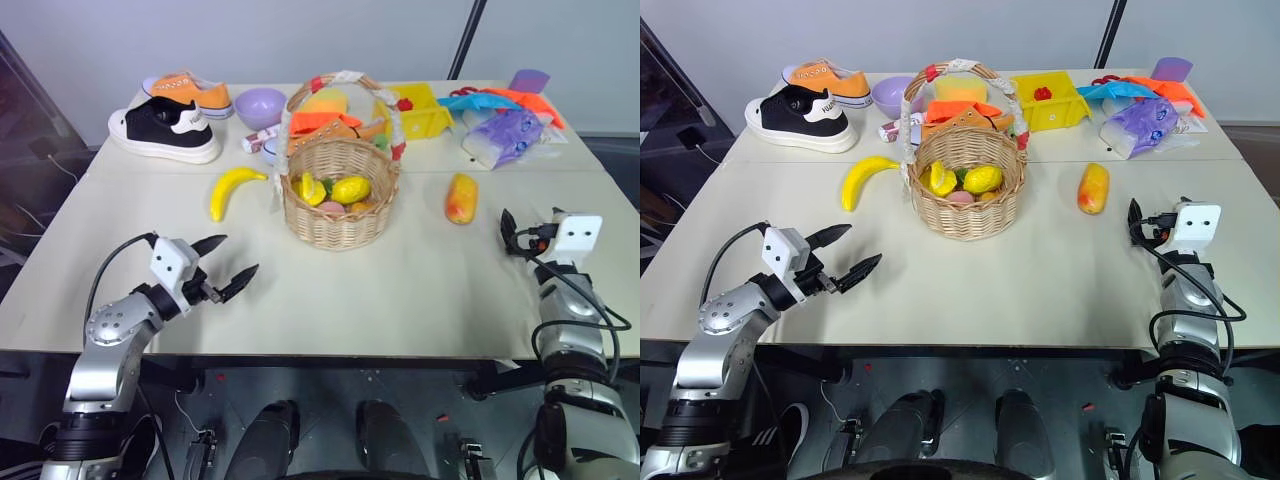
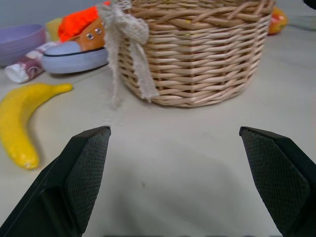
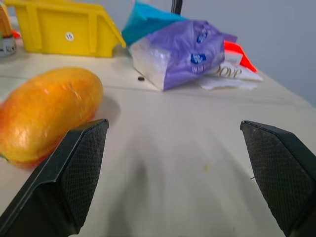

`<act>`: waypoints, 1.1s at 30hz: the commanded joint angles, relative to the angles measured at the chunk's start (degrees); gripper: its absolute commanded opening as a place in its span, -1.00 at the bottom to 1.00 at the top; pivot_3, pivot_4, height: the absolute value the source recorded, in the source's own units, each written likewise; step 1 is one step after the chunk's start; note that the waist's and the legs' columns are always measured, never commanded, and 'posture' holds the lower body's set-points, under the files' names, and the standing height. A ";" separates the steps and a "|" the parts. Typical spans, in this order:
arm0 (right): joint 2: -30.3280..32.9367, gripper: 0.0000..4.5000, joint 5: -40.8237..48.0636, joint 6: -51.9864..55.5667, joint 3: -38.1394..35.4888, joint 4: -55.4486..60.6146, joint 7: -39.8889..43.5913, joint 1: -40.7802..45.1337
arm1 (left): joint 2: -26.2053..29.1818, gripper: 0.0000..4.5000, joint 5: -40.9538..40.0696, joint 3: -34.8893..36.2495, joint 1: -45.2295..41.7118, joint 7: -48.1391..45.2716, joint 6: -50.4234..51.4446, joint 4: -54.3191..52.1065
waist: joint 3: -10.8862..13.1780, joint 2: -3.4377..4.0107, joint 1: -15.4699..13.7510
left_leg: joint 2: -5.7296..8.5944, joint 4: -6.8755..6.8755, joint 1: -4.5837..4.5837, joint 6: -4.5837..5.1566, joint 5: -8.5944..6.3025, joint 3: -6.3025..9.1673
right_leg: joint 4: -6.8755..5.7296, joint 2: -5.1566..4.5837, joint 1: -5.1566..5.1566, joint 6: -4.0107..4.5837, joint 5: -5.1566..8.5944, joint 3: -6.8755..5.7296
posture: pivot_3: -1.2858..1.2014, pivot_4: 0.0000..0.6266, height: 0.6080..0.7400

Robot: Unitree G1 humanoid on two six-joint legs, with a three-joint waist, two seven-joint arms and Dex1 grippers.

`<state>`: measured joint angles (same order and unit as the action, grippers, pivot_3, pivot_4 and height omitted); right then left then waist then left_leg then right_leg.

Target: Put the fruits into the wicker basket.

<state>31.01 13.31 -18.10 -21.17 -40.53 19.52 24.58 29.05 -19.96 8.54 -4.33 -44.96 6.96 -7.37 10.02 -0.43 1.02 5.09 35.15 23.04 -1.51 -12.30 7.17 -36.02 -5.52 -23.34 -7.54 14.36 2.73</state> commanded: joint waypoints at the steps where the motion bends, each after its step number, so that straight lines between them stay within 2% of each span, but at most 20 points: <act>1: 0.77 0.98 2.93 5.08 -0.33 8.79 2.07 -0.74 | 0.36 1.00 -3.21 0.61 -0.40 -0.73 1.37 -3.87 | 0.00 0.00 -0.01 | 0.00 0.00 0.00 0.00 0.00 0.00 | 0.00 0.00 0.00 0.00 0.00 0.00 | 0.03 -0.52 1.00; 6: 1.34 0.98 4.98 26.06 3.74 22.66 1.45 1.14 | 3.48 1.00 -6.97 -1.34 -1.78 -4.01 7.23 -10.42 | 0.01 0.02 0.12 | -0.03 0.00 0.00 0.00 0.00 0.01 | -0.02 0.01 -0.03 0.01 0.01 0.03 | 0.03 -0.52 1.00; 8: 1.71 0.98 4.33 34.27 5.57 25.91 -0.19 3.80 | 2.97 1.00 -8.55 -1.36 -4.50 -3.00 9.13 -11.26 | 0.02 0.05 -0.06 | -0.03 -0.01 0.01 0.00 0.00 0.02 | -0.03 0.01 -0.04 0.07 0.04 0.02 | 0.03 -0.52 1.00; 14: 1.51 0.98 1.59 48.55 8.61 26.65 -4.57 12.30 | 0.42 1.00 -7.42 -3.61 -6.89 -1.53 9.04 -10.61 | 0.02 0.05 -0.24 | 0.00 0.00 0.06 0.00 0.00 0.00 | 0.06 -0.01 -0.04 0.00 0.00 0.01 | 0.03 -0.52 1.00; 17: 1.23 0.98 0.37 52.75 9.85 26.30 -5.85 14.84 | -0.41 1.00 -8.23 -4.19 -6.96 -1.27 9.68 -11.40 | 0.02 0.04 -0.33 | 0.00 0.01 0.17 0.00 0.00 0.01 | 0.06 -0.01 -0.14 0.00 0.00 -0.02 | 0.03 -0.52 1.00; 26: -1.30 0.98 -0.87 62.37 10.12 22.05 -9.92 20.39 | 1.78 1.00 -10.30 -4.06 -4.86 -2.71 11.86 -15.09 | 0.02 0.05 -0.16 | -0.01 0.00 0.18 0.00 0.00 0.01 | 0.05 -0.01 -0.16 0.01 0.00 -0.01 | 0.03 -0.52 1.00; 33: -2.91 0.98 -1.81 62.60 8.86 14.31 -13.00 24.92 | 0.69 1.00 -9.58 -4.91 -3.37 -1.13 11.29 -15.70 | 0.02 0.05 -0.08 | -0.01 0.00 0.17 0.00 0.00 -0.01 | 0.05 0.00 -0.16 0.01 0.00 -0.01 | 0.03 -0.52 1.00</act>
<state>28.04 11.71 45.61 -11.06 -25.74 7.01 47.49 29.73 -29.34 3.34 -7.44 -46.41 19.20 -20.86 10.04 -0.39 0.94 5.08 35.15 23.22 -1.51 -12.30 7.16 -35.97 -5.52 -23.50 -7.53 14.37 2.71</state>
